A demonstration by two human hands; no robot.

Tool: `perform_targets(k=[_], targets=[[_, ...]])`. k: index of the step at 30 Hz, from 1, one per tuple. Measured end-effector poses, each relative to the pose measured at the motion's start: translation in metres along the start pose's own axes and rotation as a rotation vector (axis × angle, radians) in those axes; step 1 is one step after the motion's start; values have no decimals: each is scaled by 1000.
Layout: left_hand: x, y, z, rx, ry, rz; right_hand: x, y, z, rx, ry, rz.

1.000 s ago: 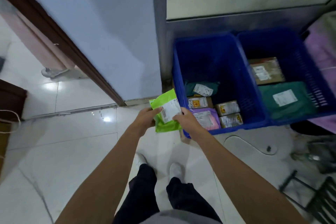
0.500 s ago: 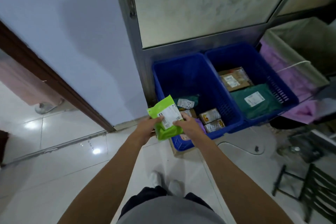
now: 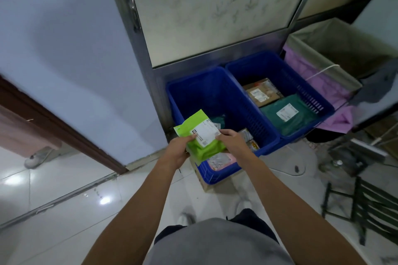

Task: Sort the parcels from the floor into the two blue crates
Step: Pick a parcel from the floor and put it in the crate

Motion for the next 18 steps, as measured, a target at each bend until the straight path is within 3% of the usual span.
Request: perform_targets(k=[5, 10, 18], targets=[[-22, 16, -3, -22, -59, -23, 27, 20, 11, -12, 76, 46], [-73, 39, -8, -96, -201, -50, 45, 47, 21, -37, 369, 212], [-160, 78, 2, -101, -199, -92, 114, 97, 52, -65, 264, 231]])
Point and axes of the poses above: each hand's wrist, its own y-axis towards the middle knuckle, its own x-axis out of the back of the hand, z = x × y, the point moved 9 cm from there along y, towards the middle knuckle, and after that the axes turned 2 degrees about z, right-handed, at the moved point
